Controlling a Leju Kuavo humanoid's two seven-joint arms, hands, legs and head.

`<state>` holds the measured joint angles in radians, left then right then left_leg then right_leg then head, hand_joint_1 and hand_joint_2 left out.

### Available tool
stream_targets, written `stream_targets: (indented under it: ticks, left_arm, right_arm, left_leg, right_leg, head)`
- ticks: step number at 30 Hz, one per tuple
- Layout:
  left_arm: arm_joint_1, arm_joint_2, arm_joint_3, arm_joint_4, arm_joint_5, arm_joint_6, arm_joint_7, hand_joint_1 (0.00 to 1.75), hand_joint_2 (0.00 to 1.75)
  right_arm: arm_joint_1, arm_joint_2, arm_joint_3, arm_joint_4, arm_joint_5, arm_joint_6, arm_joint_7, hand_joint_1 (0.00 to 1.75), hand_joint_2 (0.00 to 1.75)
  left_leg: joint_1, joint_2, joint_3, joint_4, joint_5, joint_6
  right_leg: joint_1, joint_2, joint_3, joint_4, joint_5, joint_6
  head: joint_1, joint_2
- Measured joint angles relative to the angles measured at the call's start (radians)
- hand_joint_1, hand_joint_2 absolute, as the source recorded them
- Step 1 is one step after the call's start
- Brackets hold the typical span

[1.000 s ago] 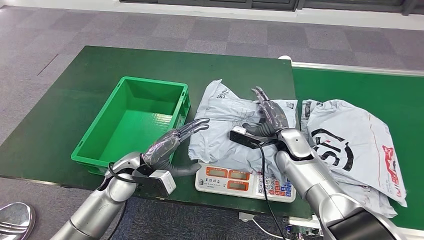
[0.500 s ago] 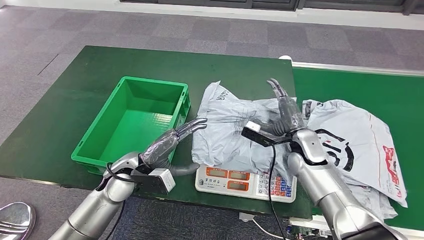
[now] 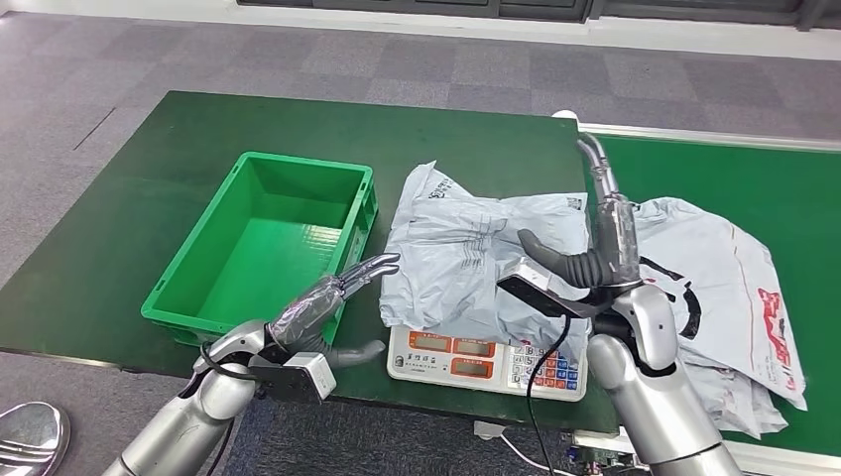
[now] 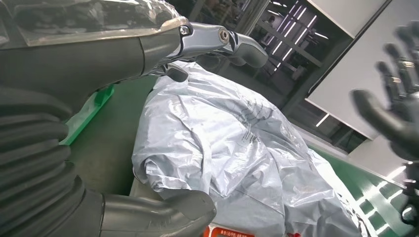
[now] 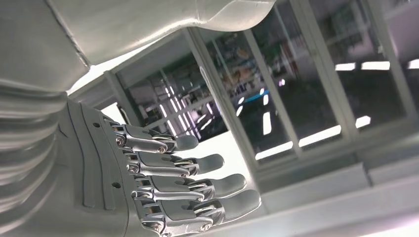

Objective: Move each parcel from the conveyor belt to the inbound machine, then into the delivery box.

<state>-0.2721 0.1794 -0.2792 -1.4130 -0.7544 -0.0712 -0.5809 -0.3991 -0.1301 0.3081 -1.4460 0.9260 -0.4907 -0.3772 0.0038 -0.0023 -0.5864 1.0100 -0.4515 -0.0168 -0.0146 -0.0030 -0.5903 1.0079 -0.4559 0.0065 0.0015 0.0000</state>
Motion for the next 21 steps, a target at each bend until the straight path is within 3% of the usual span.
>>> stream_targets:
  ticks: [10, 21]
  left_arm:
    - [0.033, 0.008, 0.023, -0.021, -0.005, 0.004, 0.001, 0.00, 1.75]
    - [0.122, 0.008, 0.076, -0.096, -0.025, 0.025, 0.012, 0.00, 1.75]
  right_arm:
    - [0.155, 0.007, -0.105, -0.151, -0.064, -0.072, -0.062, 0.00, 1.75]
    - [0.477, 0.088, -0.211, -0.378, -0.051, -0.151, -0.067, 0.00, 1.75]
  left_leg:
    - [0.000, 0.000, 0.000, 0.000, 0.000, 0.000]
    - [0.000, -0.001, 0.000, -0.001, -0.003, -0.002]
  right_leg:
    - [0.000, 0.000, 0.000, 0.000, 0.000, 0.000]
    - [0.001, -0.001, 0.000, 0.000, -0.004, -0.002]
  head:
    - [0.000, 0.000]
    - [0.000, 0.000]
